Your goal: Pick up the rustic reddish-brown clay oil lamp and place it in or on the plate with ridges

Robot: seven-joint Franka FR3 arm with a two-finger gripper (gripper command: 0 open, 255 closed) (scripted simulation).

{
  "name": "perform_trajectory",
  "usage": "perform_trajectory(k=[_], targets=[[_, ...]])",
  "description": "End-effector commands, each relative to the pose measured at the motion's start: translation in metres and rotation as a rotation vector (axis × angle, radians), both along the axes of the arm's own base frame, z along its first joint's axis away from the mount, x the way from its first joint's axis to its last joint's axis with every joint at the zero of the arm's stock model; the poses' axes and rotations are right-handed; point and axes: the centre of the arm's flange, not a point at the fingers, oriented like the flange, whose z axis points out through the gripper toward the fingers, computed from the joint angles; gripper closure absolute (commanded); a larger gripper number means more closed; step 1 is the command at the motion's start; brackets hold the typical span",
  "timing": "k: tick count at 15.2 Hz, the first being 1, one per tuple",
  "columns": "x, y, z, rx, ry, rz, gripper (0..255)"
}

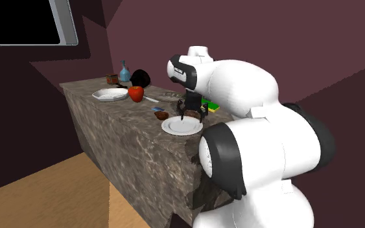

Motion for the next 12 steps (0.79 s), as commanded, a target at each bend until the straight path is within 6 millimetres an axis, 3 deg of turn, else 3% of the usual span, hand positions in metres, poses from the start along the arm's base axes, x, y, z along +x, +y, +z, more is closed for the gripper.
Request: perform_trajectory(k=[1, 12], targets=[[0.012, 0.028, 0.005, -0.009, 0.008, 0.019, 0], [0.064, 0.173, 0.021, -0.063, 0.051, 0.122, 0]])
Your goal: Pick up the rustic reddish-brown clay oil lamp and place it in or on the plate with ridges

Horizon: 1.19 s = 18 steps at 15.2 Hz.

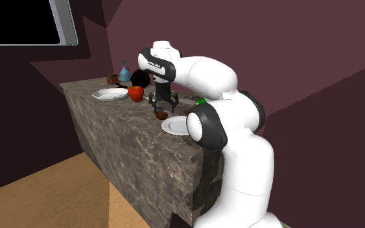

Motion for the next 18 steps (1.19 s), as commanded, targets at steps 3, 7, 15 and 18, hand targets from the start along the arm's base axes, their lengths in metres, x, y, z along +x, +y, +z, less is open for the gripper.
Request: perform_trajectory(k=[3, 7, 15, 18], targets=[[0.007, 0.016, -0.007, -0.006, 0.006, 0.010, 0], [0.006, 0.016, -0.028, -0.006, 0.006, 0.010, 0], [0.006, 0.016, -0.037, -0.006, 0.006, 0.010, 0], [0.007, 0.016, -0.037, -0.006, 0.005, 0.010, 255]])
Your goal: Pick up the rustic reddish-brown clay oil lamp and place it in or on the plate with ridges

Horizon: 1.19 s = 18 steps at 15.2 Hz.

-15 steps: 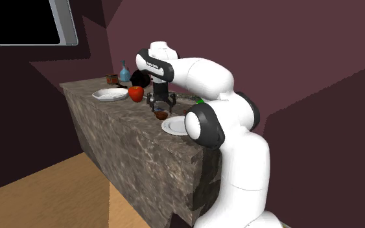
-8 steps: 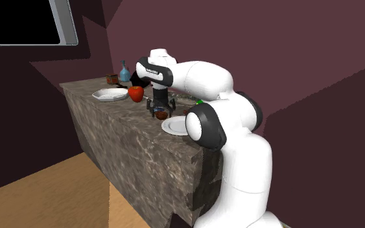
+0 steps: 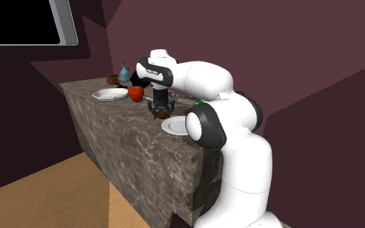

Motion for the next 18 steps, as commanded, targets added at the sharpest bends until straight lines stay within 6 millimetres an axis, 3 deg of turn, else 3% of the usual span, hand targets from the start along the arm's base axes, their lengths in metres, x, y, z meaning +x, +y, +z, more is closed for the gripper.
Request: perform_trajectory(k=[1, 8, 18], targets=[[0.001, 0.000, -0.001, -0.002, 0.002, -0.001, 255], [0.000, 0.000, -0.001, -0.002, 0.002, -0.001, 255], [0.000, 0.000, 0.051, -0.002, 0.002, -0.001, 255]])
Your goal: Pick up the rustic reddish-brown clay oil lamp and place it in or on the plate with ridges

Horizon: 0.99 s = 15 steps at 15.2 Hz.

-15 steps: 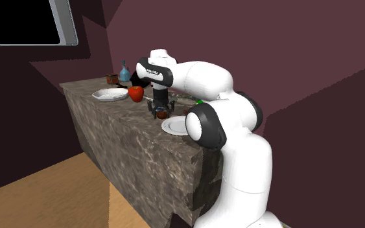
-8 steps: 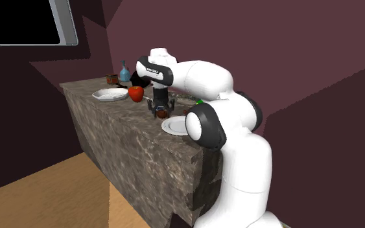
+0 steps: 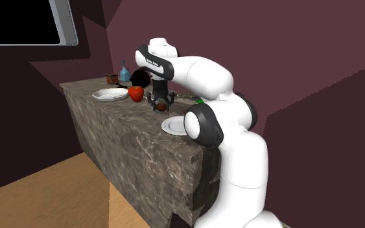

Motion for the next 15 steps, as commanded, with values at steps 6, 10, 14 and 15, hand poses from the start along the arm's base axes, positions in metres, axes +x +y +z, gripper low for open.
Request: perform_trajectory(k=[6, 10, 14, 15], targets=[[0.000, 0.000, 0.037, 0.000, 0.000, 0.000, 255], [-0.020, -0.034, 0.040, 0.000, 0.000, 0.000, 255], [-0.046, -0.080, 0.038, 0.000, 0.000, 0.000, 255], [-0.053, -0.091, 0.038, 0.000, 0.000, 0.000, 255]])
